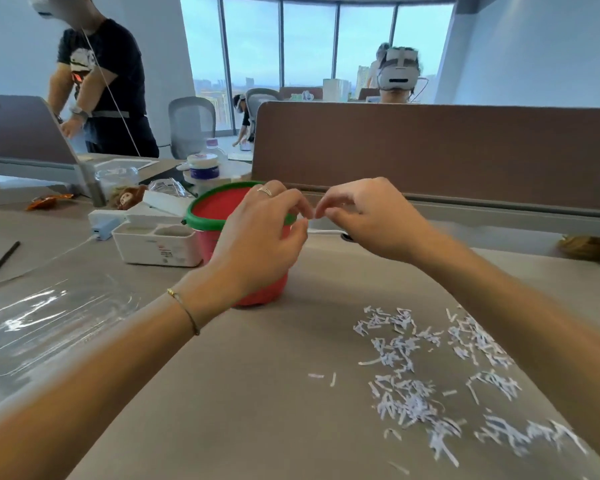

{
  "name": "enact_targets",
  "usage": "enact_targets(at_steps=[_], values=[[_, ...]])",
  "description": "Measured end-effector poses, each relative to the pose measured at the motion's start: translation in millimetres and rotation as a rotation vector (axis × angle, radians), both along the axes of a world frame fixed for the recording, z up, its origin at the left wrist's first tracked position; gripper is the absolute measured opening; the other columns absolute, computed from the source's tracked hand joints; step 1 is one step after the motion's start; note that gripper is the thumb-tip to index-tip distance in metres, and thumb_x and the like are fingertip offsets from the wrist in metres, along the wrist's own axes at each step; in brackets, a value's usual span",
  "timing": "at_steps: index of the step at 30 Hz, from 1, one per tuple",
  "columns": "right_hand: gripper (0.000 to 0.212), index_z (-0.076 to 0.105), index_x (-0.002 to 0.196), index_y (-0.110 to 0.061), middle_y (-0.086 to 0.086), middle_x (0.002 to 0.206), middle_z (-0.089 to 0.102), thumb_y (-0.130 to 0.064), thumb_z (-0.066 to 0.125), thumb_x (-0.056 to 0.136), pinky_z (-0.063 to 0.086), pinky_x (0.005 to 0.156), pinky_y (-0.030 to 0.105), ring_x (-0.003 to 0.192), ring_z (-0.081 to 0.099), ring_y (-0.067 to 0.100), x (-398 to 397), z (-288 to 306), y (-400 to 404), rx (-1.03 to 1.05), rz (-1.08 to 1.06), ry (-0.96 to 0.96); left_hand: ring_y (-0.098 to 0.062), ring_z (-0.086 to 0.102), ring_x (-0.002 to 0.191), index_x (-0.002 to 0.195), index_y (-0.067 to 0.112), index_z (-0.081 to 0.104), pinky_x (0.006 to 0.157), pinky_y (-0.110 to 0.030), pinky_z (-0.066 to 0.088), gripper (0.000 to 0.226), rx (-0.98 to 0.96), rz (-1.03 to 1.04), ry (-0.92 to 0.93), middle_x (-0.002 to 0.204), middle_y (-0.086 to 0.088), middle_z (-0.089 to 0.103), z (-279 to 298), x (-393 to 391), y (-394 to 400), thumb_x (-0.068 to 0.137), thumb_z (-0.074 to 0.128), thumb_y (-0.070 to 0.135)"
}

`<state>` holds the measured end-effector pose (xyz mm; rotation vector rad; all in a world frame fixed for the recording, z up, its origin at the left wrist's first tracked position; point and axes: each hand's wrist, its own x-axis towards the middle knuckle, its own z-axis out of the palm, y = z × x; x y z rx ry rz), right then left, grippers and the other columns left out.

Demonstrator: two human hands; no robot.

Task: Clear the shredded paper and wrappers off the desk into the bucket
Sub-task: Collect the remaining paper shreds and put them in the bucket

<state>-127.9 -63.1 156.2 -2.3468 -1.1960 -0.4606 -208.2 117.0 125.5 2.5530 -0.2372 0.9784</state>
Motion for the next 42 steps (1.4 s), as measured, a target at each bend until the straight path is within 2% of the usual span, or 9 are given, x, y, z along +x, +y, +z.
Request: enact_targets(at_steps=[4,7,11,13,16,23,31,36,42], values=[[0.022,0.077,0.098,-0.025,-0.018,0.082,0.068,-0.021,0.056,0.100,0.038,0.063,0.016,0.064,0.056,0.002,-20.6,-26.9,-38.0,-0.026,-0.039,0.061,-0.007,0.048,0.104,0.108,0.031,0.065,0.090,-0.029,0.045,0.017,0.012,-0.061,0.128,0.108,0.012,0.055,-43.5,-29.1,-23.3,0.093,0.059,0.029],[0.021,0.077,0.097,-0.026,-0.011,0.074,0.071,-0.021,0.057,0.099,0.038,0.057,0.017,0.054,0.058,0.005,-29.5,-47.9,-64.7,-0.018,-0.102,0.142,-0.007,0.045,0.122,0.123,0.036,0.058,0.103,-0.035,0.044,0.034,0.052,-0.138,0.320,0.125,0.013,0.052,-87.1,-48.9,-33.8,0.092,0.052,0.047],[0.024,0.079,0.100,-0.024,-0.008,0.093,0.077,-0.022,0.055,0.099,0.057,0.075,0.033,0.068,0.071,0.013,-39.9,-73.1,-94.0,-0.015,-0.157,0.230,-0.010,0.006,0.155,0.155,0.048,0.013,0.126,-0.036,0.014,0.084,0.117,-0.215,0.625,0.166,0.013,0.009,-135.4,-76.2,-53.7,0.085,0.045,0.080],[0.023,0.080,0.100,-0.020,-0.010,0.094,0.076,-0.018,0.057,0.099,0.054,0.077,0.022,0.073,0.069,0.002,-44.9,-82.6,-105.7,-0.011,-0.174,0.260,-0.007,-0.021,0.153,0.155,0.048,-0.013,0.126,-0.037,-0.006,0.102,0.206,-0.186,0.719,0.166,0.014,-0.016,-147.5,-83.7,-65.5,0.079,0.041,0.089],[0.023,0.081,0.099,-0.021,-0.010,0.098,0.078,-0.017,0.058,0.099,0.054,0.090,0.032,0.090,0.069,0.004,-50.8,-95.9,-121.6,0.009,-0.193,0.294,-0.010,-0.031,0.149,0.152,0.047,-0.025,0.125,-0.043,-0.009,0.111,0.263,-0.188,0.727,0.166,0.008,-0.025,-153.9,-81.7,-82.5,0.074,0.037,0.095],[0.020,0.076,0.108,-0.027,-0.011,0.118,0.073,-0.022,0.059,0.101,0.047,0.097,0.029,0.108,0.063,0.008,-63.0,-122.7,-167.6,-0.004,-0.277,0.381,-0.012,-0.039,0.145,0.150,0.044,-0.030,0.123,-0.051,-0.012,0.116,0.285,-0.215,0.725,0.162,0.008,-0.034,-160.5,-44.8,-133.3,0.070,0.036,0.097],[0.040,0.056,0.141,-0.031,-0.008,0.153,0.046,-0.030,0.058,0.101,0.024,0.109,0.019,0.142,0.038,0.012,-67.0,-139.7,-247.9,-0.111,-0.481,0.375,-0.020,-0.018,0.155,0.159,0.039,-0.011,0.126,-0.045,-0.004,0.112,0.220,-0.188,0.695,0.170,-0.001,-0.012,-162.1,20.1,-173.8,0.073,0.037,0.093],[0.062,0.020,0.159,-0.038,0.002,0.171,0.005,-0.056,0.038,0.102,0.007,0.127,0.047,0.158,0.000,0.023,-76.8,-160.0,-294.0,-0.251,-0.728,0.469,-0.018,-0.005,0.156,0.159,0.039,-0.007,0.127,-0.042,0.002,0.113,0.212,-0.289,0.662,0.170,0.000,0.003,-161.4,45.3,-205.3,0.073,0.040,0.093],[0.075,-0.006,0.160,-0.040,0.003,0.171,-0.013,-0.070,0.019,0.096,-0.002,0.125,0.053,0.157,-0.012,0.024,-83.3,-180.1,-311.5,-0.340,-0.867,0.541,-0.015,0.001,0.156,0.158,0.044,-0.007,0.127,-0.042,0.011,0.117,0.183,-0.435,0.629,0.170,0.007,0.005,-164.0,75.2,-241.6,0.068,0.047,0.095]])
